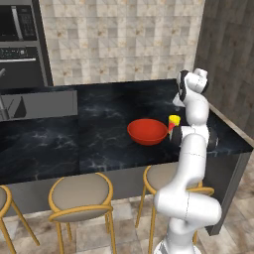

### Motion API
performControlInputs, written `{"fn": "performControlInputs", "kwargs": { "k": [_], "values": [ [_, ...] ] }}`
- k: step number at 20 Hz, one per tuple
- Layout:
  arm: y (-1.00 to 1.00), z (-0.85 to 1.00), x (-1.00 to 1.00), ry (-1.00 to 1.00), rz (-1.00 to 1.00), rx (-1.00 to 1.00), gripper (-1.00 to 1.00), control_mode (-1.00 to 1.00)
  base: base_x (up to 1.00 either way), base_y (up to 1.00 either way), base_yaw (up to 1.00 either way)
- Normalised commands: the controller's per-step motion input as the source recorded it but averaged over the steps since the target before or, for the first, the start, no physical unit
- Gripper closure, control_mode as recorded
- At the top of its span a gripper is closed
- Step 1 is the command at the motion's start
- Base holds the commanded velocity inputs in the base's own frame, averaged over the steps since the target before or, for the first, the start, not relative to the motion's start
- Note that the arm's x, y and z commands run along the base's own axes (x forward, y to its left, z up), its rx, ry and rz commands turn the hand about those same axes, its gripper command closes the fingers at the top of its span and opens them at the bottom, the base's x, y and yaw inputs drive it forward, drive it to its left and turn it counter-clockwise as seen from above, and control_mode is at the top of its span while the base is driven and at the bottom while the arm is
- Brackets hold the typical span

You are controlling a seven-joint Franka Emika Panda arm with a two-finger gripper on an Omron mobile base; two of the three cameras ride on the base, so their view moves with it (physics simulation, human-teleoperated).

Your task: Place the cup inside the bowl on the dining table and move the bowl to any counter.

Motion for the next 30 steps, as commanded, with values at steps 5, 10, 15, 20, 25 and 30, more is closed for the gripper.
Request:
{"fn": "performControlInputs", "kwargs": {
  "k": [5,10,15,20,25,30],
  "values": [
    [0.04,-0.19,0.0,0.0,0.0,0.0,-1.0,-1.0,0.0,0.0,0.0],
    [0.09,-0.06,0.0,0.0,0.0,0.02,-1.0,-1.0,0.0,0.0,0.0],
    [0.15,0.0,0.0,0.0,0.0,0.02,-1.0,-1.0,0.0,0.0,0.0],
    [0.02,0.0,-0.03,0.0,0.0,0.02,-1.0,-1.0,0.0,0.0,0.0],
    [0.0,0.0,-0.2,0.0,0.0,0.03,-1.0,-1.0,0.0,0.0,0.0],
    [0.0,-0.01,-0.19,0.0,0.0,0.02,-1.0,-1.0,0.0,0.0,0.0]
  ]
}}
